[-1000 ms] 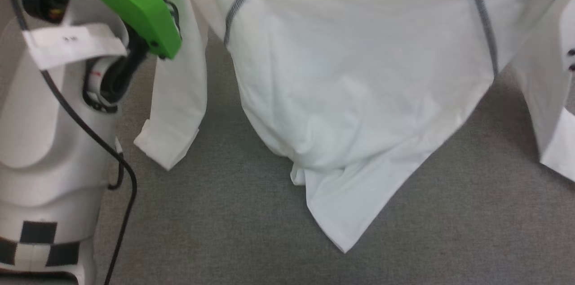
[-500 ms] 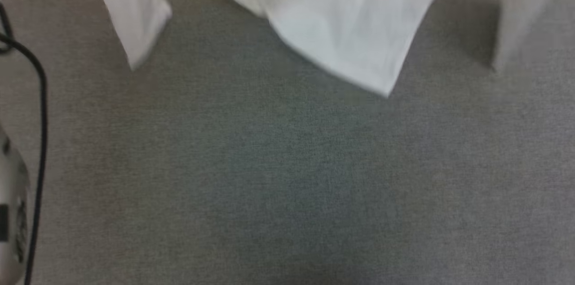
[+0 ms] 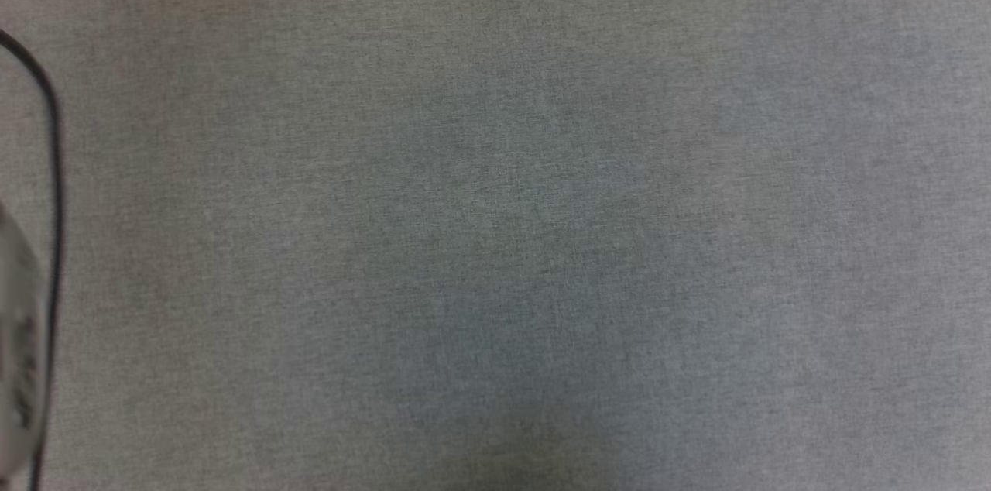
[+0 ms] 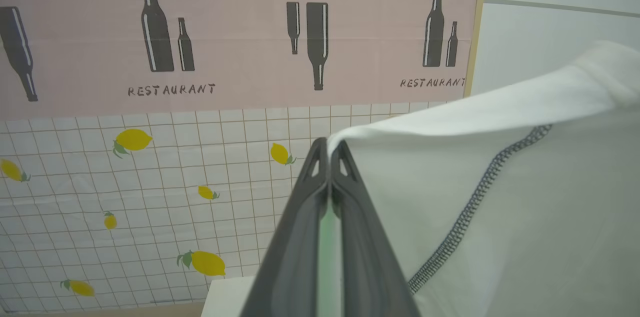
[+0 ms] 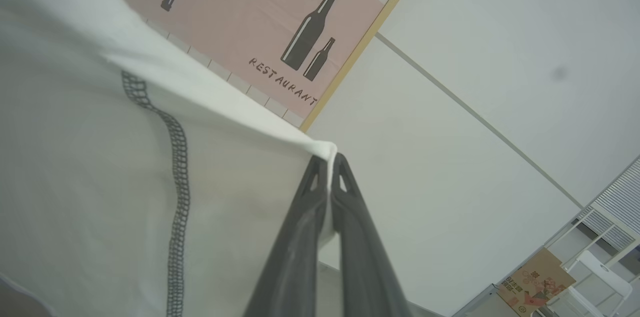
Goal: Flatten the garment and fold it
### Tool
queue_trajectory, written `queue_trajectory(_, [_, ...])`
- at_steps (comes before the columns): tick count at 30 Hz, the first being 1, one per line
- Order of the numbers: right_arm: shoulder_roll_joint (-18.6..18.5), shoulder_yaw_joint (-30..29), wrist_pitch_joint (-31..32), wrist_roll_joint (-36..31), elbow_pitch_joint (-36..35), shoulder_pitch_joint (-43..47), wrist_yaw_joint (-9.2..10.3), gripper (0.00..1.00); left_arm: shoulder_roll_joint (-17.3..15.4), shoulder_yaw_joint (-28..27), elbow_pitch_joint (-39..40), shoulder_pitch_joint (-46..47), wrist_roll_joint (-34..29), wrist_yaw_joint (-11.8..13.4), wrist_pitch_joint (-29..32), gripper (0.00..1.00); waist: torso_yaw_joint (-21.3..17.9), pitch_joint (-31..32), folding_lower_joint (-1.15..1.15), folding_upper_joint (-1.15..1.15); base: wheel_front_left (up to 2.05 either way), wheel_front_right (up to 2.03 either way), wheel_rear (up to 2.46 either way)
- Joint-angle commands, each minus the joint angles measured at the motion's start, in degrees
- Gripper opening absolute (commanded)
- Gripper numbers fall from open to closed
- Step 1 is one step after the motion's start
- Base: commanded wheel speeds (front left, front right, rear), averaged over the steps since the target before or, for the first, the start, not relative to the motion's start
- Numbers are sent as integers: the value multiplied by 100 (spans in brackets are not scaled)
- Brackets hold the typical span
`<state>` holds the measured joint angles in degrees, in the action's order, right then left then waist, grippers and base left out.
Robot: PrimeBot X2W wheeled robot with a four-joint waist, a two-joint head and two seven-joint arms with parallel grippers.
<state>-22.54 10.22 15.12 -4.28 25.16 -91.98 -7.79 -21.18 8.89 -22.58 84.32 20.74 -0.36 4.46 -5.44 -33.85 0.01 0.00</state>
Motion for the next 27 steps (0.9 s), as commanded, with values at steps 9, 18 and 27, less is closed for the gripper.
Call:
queue_trajectory(9, [-223, 484, -269, 1007, 358, 1869, 31, 0, -37, 247, -555, -2051, 424, -403, 196, 0, 201, 573, -1, 0, 0, 0, 0])
queue_trajectory(18, [-720, 686, 646, 2375, -782, 4745, 31, 0, 264, 502, -112, -4678, 1339, -613, 725, 0, 461, 1630, -1, 0, 0, 0, 0])
queue_trajectory(27, [-326, -622, 1547, 2449, -2310, 7834, 31, 0, 474, 590, 861, -7038, 2018, -412, 1194, 0, 610, 2269, -1, 0, 0, 0, 0])
